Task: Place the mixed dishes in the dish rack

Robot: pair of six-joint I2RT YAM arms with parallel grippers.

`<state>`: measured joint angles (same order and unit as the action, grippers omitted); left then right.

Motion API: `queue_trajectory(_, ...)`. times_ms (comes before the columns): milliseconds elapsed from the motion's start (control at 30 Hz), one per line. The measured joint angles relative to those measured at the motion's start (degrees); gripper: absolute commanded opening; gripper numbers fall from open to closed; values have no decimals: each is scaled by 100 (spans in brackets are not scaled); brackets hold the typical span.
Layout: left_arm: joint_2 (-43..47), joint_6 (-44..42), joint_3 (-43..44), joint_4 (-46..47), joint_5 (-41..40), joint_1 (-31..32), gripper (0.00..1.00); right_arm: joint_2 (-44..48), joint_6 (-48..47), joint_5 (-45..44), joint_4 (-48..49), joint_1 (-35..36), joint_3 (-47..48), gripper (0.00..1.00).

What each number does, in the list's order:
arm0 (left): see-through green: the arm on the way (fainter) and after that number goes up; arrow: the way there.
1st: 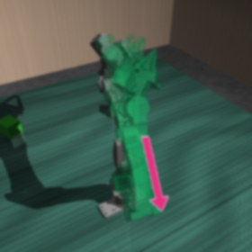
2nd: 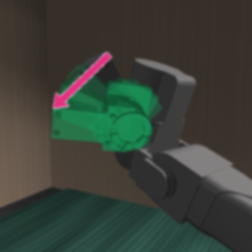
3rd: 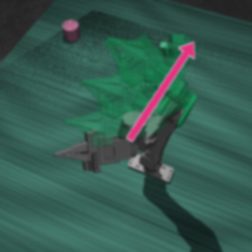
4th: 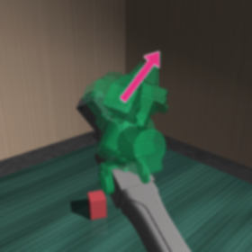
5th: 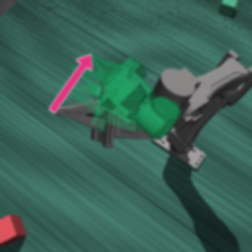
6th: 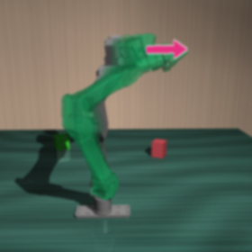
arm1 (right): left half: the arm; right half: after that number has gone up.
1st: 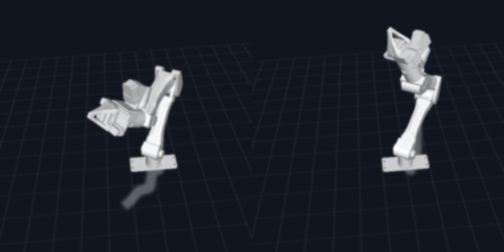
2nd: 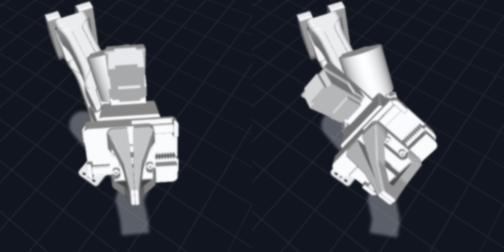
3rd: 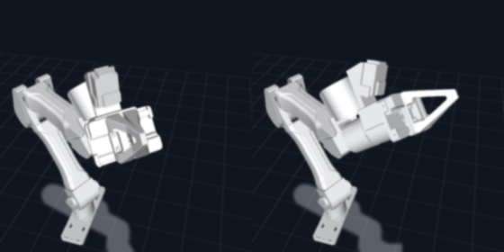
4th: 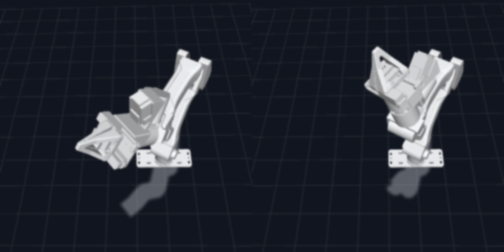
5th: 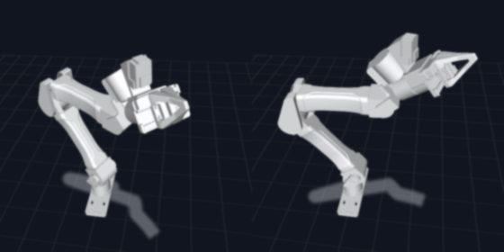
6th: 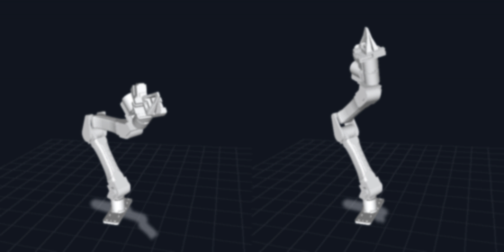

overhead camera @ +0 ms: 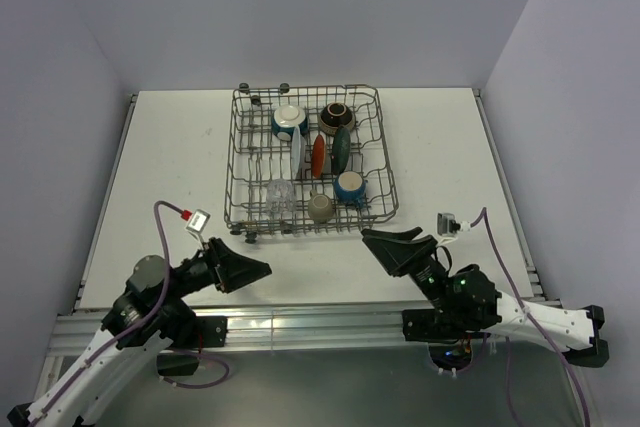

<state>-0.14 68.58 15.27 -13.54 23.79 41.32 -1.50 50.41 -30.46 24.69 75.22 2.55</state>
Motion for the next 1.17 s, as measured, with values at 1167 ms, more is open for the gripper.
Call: queue_trajectory(1167, -9, 1718, -1355, 4186, 844, 0, 99, 72, 765, -1198, -1961, 17, 0, 100)
